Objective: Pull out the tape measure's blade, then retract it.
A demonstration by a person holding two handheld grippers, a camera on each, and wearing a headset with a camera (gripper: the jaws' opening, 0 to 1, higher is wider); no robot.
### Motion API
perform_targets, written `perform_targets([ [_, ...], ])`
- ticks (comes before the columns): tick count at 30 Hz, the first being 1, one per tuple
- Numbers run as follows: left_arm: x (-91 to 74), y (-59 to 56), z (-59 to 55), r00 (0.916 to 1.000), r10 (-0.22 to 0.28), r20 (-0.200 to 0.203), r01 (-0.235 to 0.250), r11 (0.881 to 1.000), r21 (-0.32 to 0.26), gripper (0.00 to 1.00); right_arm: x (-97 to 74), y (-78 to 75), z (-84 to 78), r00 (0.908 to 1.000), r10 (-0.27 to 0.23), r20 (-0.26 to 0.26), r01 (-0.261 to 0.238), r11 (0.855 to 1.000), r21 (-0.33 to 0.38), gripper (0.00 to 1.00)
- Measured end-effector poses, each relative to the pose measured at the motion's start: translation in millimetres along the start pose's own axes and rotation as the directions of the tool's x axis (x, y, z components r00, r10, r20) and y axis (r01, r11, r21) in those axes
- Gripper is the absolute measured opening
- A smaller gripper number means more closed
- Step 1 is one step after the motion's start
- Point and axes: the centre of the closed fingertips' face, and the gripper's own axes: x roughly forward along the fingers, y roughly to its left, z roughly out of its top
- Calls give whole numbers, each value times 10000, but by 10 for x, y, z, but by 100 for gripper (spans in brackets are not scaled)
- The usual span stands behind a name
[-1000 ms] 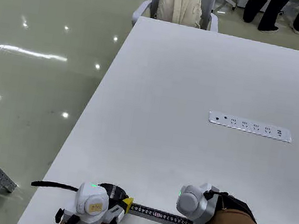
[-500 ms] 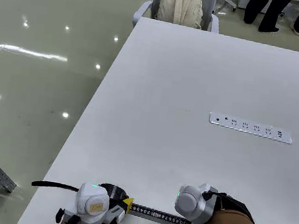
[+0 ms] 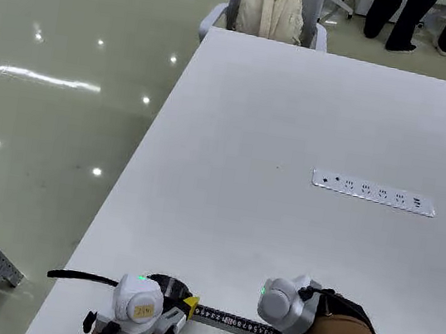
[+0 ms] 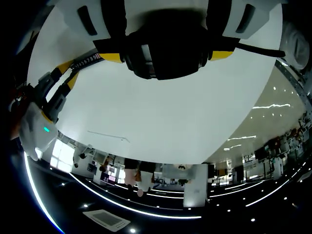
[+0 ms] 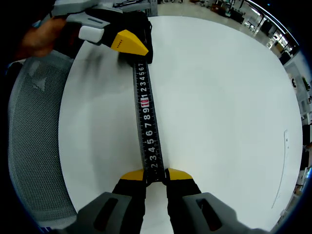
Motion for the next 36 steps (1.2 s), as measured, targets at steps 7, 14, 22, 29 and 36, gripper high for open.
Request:
perform_targets([
  [7,-5,-4,1,10000,-20,-40,20,10000,-6,63,9,11,34,10000,7,99,-7,10000,-11,16],
  [14,1,0,-8,10000,-31,-55,31,10000,-1,63,19,27,75,9997,22,223,-22,10000,-33,16],
  [22,8,5,-9,10000,-41,-73,41,10000,3,63,23,33,112,9996,49,282,-47,10000,-66,15],
  [29,0,3,-8,10000,-45,-71,45,10000,-2,63,36,33,129,9996,47,263,-46,10000,-59,15],
  [36,-5,1,-2,10000,-44,-64,44,10000,-5,63,32,36,152,9995,33,299,-32,10000,-50,15],
])
